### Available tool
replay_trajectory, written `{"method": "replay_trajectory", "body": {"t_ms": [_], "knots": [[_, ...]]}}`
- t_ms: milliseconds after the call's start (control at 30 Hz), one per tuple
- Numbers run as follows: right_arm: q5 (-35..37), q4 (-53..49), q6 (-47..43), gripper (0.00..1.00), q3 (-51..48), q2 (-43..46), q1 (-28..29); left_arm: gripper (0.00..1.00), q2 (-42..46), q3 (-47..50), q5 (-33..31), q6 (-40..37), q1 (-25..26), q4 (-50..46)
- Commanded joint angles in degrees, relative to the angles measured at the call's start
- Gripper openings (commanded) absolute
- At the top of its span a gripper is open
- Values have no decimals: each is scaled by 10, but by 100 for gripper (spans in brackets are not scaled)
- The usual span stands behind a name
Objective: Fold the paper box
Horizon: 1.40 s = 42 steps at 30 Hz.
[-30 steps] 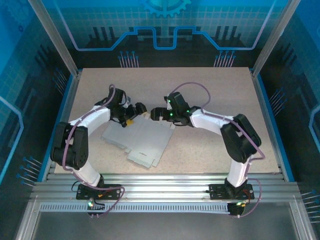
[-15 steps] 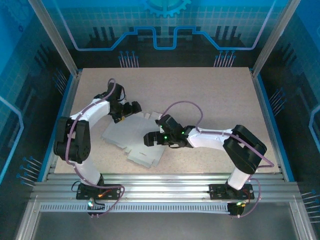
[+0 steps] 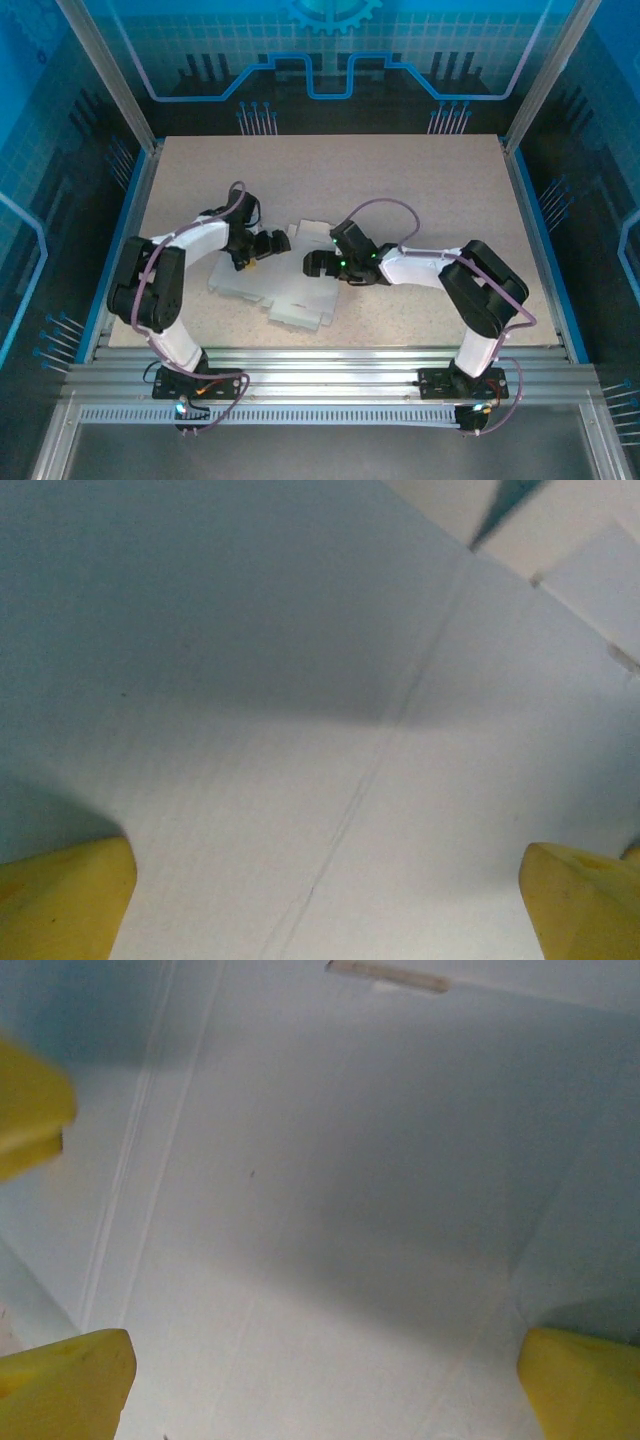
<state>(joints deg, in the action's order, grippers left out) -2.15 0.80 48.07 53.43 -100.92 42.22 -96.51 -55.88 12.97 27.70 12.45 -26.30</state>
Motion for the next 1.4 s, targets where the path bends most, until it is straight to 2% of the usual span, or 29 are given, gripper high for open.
{"method": "replay_trajectory", "body": {"t_ms": [0,233,333,467,567,667,833,967,1100,1233,1367], "knots": [[1,-30,-25,100,29,-29,-35,99,42,50,54,46,21,25],[-30,-68,-81,100,138,-85,-90,99,98,124,132,158,68,153],[-38,-76,-110,100,149,-62,-96,100,122,121,140,156,71,149],[-49,-67,-132,100,98,9,-92,99,152,67,93,81,68,56],[-55,-48,-129,100,30,68,-79,99,142,21,77,39,58,9],[-54,-29,-106,100,-41,119,-59,99,111,-20,72,0,50,-18],[-47,-2,-56,100,-124,177,5,99,37,-87,9,-46,50,-88],[-28,6,-20,100,-155,182,35,99,2,-95,-20,-60,51,-86],[-13,21,16,100,-182,179,39,99,-27,-92,-24,-62,55,-77],[9,11,37,100,-190,170,18,99,-34,-74,-13,-45,69,-70],[-2,32,28,100,-193,150,-20,99,-17,-23,34,4,81,-35]]}}
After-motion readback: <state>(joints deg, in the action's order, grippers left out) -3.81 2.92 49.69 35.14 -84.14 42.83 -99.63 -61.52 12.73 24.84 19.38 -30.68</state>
